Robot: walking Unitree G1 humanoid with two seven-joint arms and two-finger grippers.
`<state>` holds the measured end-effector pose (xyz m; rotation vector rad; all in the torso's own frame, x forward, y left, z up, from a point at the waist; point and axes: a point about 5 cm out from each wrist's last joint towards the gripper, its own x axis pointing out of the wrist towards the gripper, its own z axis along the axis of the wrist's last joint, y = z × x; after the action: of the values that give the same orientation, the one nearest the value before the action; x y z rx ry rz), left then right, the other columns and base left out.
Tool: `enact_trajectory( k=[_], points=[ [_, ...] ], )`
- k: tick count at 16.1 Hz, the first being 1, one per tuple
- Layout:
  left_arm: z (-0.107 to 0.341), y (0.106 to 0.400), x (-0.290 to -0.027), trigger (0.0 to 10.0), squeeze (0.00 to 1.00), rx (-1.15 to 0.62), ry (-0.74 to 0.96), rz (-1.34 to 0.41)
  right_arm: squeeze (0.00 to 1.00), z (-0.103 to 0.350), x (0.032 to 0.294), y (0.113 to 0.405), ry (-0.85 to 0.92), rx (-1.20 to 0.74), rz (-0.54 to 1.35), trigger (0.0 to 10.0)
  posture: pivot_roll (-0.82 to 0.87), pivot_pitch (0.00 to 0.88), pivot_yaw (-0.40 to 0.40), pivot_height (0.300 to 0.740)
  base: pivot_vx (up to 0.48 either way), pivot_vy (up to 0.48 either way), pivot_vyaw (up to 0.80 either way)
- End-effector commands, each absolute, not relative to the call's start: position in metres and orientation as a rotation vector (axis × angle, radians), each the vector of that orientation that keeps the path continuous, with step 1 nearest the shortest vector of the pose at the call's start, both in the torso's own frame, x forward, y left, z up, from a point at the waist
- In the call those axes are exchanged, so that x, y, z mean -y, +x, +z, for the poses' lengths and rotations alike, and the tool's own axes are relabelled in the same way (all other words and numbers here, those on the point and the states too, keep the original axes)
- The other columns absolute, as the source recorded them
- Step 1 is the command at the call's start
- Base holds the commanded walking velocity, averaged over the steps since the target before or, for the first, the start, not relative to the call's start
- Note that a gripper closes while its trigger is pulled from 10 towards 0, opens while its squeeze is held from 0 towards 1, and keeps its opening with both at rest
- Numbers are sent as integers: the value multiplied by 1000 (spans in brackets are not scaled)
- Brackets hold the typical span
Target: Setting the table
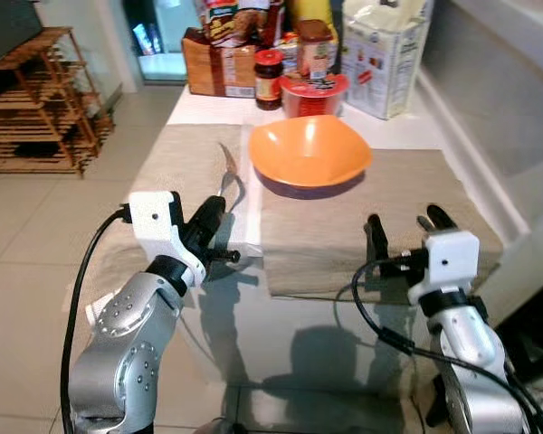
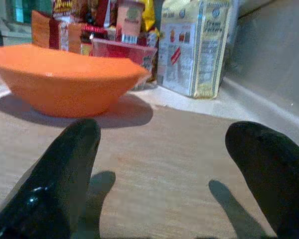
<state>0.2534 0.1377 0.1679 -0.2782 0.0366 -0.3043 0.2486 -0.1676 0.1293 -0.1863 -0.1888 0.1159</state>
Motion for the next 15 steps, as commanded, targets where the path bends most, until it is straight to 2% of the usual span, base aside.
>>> enact_trajectory(
  k=[1, 6, 12, 15],
  points=[
    [171, 256, -141, 0, 0, -19, -251, -277, 0, 128, 168, 251, -188, 189, 127, 10000, -109, 0, 47, 722, -420, 0, 0],
    [174, 263, -142, 0, 0, -2, -235, -286, 0, 125, 165, 251, -188, 178, 141, 10000, -112, 0, 48, 722, -432, 0, 0],
    [174, 264, -137, 0, 0, 11, -244, -313, 0, 126, 167, 253, -198, 177, 145, 10000, -121, 0, 49, 722, 0, 0, 0],
    [174, 265, -137, 0, 0, 20, -227, -334, 0, 125, 164, 254, -200, 172, 151, 10000, -117, 0, 57, 722, 0, -480, 0]
  ],
)
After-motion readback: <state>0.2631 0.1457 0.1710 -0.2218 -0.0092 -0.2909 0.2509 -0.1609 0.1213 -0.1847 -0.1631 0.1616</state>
